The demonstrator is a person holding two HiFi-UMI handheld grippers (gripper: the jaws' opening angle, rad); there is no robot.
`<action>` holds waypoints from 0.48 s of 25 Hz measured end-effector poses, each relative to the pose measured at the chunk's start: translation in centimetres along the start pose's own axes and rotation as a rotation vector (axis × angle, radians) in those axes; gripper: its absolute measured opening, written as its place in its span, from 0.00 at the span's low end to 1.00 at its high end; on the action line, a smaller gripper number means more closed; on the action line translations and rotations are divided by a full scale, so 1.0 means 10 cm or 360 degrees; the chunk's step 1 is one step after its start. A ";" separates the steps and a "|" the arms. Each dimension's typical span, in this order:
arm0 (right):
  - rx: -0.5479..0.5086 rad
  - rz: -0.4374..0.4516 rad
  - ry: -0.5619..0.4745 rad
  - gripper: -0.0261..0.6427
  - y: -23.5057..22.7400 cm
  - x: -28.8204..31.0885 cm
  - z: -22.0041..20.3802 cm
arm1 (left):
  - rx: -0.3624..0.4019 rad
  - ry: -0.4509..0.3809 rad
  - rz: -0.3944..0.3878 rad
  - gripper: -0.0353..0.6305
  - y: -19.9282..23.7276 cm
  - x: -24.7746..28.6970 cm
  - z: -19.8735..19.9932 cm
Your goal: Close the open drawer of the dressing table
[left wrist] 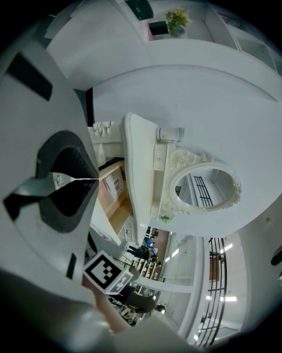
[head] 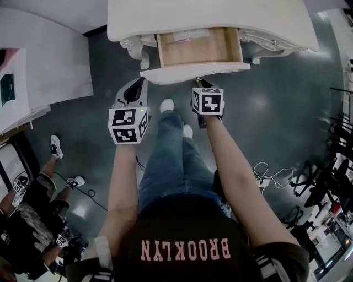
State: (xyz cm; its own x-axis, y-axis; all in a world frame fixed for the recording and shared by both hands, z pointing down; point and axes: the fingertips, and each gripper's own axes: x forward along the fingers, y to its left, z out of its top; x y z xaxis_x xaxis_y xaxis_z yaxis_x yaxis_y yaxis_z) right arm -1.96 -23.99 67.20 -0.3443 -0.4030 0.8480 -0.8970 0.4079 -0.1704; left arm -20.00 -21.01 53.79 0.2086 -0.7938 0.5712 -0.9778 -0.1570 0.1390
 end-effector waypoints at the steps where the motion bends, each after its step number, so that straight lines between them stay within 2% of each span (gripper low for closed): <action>1: 0.0003 -0.0004 0.0004 0.21 0.00 0.01 0.02 | 0.0001 0.0000 -0.0006 0.06 0.01 0.02 0.02; 12: 0.0004 -0.0034 0.0060 0.21 -0.03 0.10 0.20 | -0.0031 -0.0002 -0.0020 0.06 0.15 0.19 0.20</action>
State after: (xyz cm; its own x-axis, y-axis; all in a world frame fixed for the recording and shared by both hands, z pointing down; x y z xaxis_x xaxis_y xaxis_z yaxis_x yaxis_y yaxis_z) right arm -2.63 -26.14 67.10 -0.3143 -0.3804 0.8698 -0.9048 0.3972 -0.1533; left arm -21.11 -23.95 53.51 0.2211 -0.7928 0.5680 -0.9744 -0.1557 0.1620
